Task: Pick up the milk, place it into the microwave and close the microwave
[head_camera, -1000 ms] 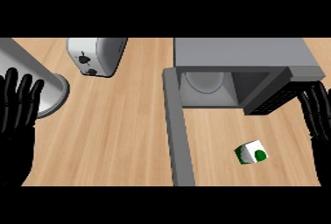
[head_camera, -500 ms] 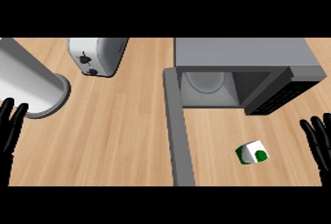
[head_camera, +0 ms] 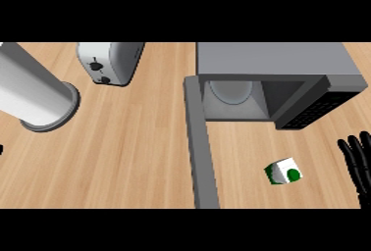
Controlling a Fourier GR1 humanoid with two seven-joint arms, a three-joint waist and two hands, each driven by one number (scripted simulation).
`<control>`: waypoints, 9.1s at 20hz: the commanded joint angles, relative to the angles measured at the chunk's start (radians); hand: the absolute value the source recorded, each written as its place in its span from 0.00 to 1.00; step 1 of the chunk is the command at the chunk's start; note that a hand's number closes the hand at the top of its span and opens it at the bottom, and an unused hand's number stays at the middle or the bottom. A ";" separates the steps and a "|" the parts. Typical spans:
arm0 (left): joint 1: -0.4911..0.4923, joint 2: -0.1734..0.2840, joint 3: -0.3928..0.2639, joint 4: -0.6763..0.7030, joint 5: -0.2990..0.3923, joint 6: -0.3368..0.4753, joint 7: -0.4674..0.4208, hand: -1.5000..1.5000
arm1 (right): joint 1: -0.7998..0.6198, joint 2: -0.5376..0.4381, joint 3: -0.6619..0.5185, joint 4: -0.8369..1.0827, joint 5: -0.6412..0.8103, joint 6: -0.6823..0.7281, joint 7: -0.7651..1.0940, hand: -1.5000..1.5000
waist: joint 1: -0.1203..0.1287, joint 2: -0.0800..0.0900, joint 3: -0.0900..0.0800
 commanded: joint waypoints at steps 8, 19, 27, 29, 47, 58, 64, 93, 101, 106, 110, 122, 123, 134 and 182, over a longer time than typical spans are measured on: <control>0.214 -0.046 0.114 -0.091 0.179 -0.178 -0.088 0.00 | 0.036 0.027 -0.097 0.288 0.063 -0.017 -0.205 0.00 | 0.014 -0.003 0.000; 0.295 -0.051 0.167 -0.114 0.257 -0.246 -0.092 0.00 | -0.079 -0.010 -0.201 0.721 0.120 -0.055 -0.411 0.00 | 0.022 -0.001 0.002; 0.340 -0.037 0.233 -0.112 0.313 -0.308 -0.129 0.00 | -0.173 -0.025 -0.199 0.993 0.219 -0.109 -0.562 0.00 | 0.025 -0.001 0.002; 0.347 -0.039 0.247 -0.116 0.325 -0.290 -0.115 0.00 | -0.193 -0.032 -0.210 1.107 0.246 -0.135 -0.655 0.00 | 0.024 0.000 0.002; 0.414 -0.054 0.238 -0.134 0.361 -0.356 -0.144 0.00 | -0.502 -0.071 -0.296 1.747 0.230 -0.099 -1.012 0.00 | 0.033 0.005 0.005; 0.416 -0.043 0.237 -0.086 0.362 -0.363 -0.144 0.00 | -0.608 -0.076 -0.277 1.853 0.254 -0.091 -1.122 1.00 | 0.024 0.007 0.005; 0.414 -0.029 0.259 -0.066 0.366 -0.381 -0.172 0.00 | -0.632 -0.044 -0.264 1.873 0.245 -0.026 -1.160 1.00 | 0.027 0.007 0.005; 0.363 0.033 0.303 -0.007 0.441 -0.393 -0.115 0.00 | -1.240 -0.121 -0.310 2.050 0.250 -0.212 -0.750 1.00 | 0.063 0.026 0.004; 0.296 0.062 0.304 0.004 0.436 -0.368 -0.116 0.00 | -1.349 -0.170 -0.294 2.093 0.290 -0.300 -0.654 1.00 | 0.100 0.042 0.005; 0.248 0.100 0.300 0.054 0.457 -0.366 -0.107 0.00 | -1.359 -0.211 -0.283 2.102 0.319 -0.408 -0.652 1.00 | 0.107 0.057 0.005; 0.252 0.112 0.306 0.055 0.472 -0.373 -0.101 0.00 | -1.373 -0.209 -0.289 2.117 0.323 -0.482 -0.629 1.00 | 0.135 0.063 0.006; 0.182 0.148 0.299 0.080 0.465 -0.356 -0.088 0.00 | -1.411 -0.266 -0.314 2.136 0.300 -0.538 -0.609 1.00 | 0.162 0.087 0.008; 0.179 0.152 0.307 0.068 0.473 -0.356 -0.092 0.00 | -1.407 -0.281 -0.311 2.139 0.302 -0.531 -0.615 1.00 | 0.172 0.089 0.008; 0.141 0.172 0.318 0.093 0.457 -0.353 -0.093 0.00 | -1.418 -0.310 -0.316 2.158 0.289 -0.531 -0.618 1.00 | 0.193 0.101 0.010; 0.063 0.145 0.161 0.194 0.277 -0.385 -0.048 0.00 | -1.552 -0.142 -0.279 2.158 0.298 -0.603 -0.547 0.00 | 0.133 0.053 0.002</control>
